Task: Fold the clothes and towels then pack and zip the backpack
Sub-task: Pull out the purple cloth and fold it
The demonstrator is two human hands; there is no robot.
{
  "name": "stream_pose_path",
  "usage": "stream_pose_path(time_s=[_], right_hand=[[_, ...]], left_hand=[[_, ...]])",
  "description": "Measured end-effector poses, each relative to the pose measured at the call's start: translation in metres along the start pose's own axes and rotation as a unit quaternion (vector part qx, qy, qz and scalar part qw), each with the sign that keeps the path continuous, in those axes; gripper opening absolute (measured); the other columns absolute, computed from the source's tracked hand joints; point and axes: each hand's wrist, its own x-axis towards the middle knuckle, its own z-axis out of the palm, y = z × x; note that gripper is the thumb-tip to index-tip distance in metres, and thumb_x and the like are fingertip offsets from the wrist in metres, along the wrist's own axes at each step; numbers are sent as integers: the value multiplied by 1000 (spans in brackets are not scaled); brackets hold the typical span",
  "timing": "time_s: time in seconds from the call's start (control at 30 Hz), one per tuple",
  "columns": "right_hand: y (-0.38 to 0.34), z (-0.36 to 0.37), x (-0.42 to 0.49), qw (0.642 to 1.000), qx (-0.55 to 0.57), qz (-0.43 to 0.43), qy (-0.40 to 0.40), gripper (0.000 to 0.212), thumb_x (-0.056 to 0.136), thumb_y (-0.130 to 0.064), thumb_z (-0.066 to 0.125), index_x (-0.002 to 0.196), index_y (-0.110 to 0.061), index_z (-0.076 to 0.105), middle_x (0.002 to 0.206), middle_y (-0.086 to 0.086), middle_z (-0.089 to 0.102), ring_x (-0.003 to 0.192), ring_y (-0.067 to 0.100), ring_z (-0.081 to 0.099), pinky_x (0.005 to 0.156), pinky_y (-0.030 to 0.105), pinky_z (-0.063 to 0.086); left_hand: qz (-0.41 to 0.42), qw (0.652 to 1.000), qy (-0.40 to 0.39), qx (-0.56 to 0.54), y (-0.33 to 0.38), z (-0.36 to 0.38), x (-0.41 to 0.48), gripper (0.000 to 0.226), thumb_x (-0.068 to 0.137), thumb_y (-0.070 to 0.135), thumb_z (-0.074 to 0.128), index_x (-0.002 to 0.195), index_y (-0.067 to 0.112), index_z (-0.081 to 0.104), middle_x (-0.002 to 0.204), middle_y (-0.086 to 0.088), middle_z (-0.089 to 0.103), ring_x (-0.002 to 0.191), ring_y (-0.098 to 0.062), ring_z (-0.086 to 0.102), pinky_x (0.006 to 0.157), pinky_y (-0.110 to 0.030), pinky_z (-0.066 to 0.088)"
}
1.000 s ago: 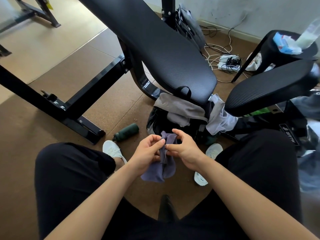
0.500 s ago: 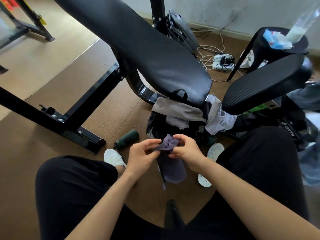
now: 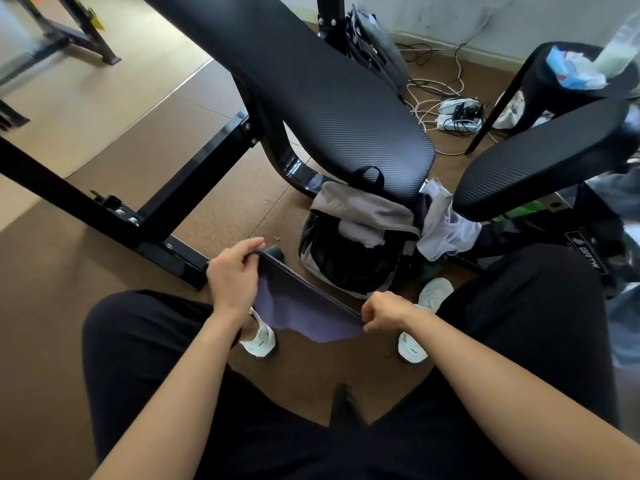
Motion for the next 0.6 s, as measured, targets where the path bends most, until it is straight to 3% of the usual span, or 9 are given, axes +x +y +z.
stream_pose_path(time_s=[0.13,0.3,0.47,0.6], right_hand=[[1,-2,0,999,-20,-28,38,9,84,-37,73,82,-33,65,99,-4,66,92,20,63,70,33,49],[-5,-9,-13,983,31,-101,151,35,83,-41,75,62,-25,52,87,-5,51,77,16,54,70,37,49],[-6,-25,-26,902,176,-194,342,58,71,-10,78,52,-31,28,63,5,55,55,21,52,53,41,45],[-13,-33,-36,873,185,-242,380,52,68,3,73,57,-24,30,65,4,50,57,21,48,53,45,42]], left_hand=[[-43,999,24,-3,-7,-3,3,33,88,-4,64,109,15,80,105,1,79,104,-16,73,99,-38,56],[-120,991,42,31,-21,-3,10,27,94,3,64,112,14,80,108,-4,79,105,-22,72,98,-32,51],[-182,983,12,19,-32,8,11,23,93,9,66,106,21,81,102,-4,80,103,-23,73,97,-37,55],[-211,977,7,-3,-33,16,8,23,93,9,67,102,25,81,100,-1,79,99,-21,73,95,-43,57]])
